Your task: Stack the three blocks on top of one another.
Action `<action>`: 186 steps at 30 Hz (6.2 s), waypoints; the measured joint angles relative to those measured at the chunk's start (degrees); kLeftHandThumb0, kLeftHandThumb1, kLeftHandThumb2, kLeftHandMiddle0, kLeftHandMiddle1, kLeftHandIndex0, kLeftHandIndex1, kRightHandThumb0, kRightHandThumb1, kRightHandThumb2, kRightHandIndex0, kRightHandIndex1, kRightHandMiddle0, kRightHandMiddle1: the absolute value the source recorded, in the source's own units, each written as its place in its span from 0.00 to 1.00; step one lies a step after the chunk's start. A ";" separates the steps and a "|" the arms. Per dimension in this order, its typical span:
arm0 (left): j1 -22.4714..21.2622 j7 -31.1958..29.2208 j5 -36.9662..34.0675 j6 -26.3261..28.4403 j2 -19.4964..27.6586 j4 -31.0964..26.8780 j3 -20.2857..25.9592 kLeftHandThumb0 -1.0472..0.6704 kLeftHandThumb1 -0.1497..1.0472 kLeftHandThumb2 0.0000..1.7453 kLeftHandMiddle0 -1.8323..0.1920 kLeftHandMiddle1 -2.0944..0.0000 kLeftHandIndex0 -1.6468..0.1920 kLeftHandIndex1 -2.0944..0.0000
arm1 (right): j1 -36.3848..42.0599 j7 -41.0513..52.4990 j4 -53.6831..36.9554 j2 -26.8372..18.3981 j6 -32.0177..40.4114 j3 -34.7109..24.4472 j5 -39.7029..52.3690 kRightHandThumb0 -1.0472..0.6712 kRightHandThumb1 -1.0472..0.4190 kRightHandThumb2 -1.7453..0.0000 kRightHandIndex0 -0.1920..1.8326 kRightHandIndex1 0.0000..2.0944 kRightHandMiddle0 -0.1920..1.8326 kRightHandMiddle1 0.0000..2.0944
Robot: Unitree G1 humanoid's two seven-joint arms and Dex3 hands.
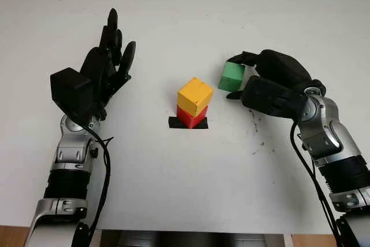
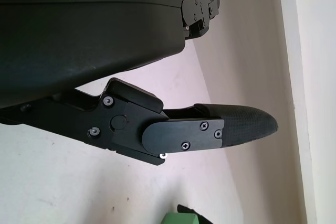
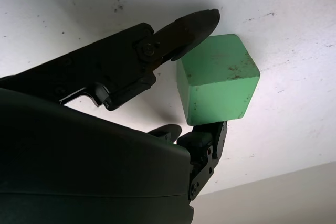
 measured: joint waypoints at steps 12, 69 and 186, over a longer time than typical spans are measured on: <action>0.54 0.00 1.56 -4.37 -0.02 0.77 -0.53 0.16 1.00 0.26 0.99 0.98 1.00 1.00 | -0.04 -3.46 3.58 0.01 -3.92 -0.27 0.78 0.40 0.04 0.97 0.31 0.17 0.29 0.66; 0.71 0.61 2.74 -6.20 0.26 2.29 -1.27 0.14 1.00 0.28 1.00 0.98 1.00 1.00 | -20.65 34.61 -7.12 -6.12 13.08 -10.38 37.30 0.38 0.05 0.97 0.05 0.51 0.24 0.80; 2.41 2.88 3.49 -5.14 0.40 0.79 -1.26 0.11 1.00 0.33 0.99 0.98 1.00 0.97 | -31.21 56.65 18.33 0.40 -11.95 0.82 30.25 0.31 0.05 0.97 0.13 0.44 0.28 0.79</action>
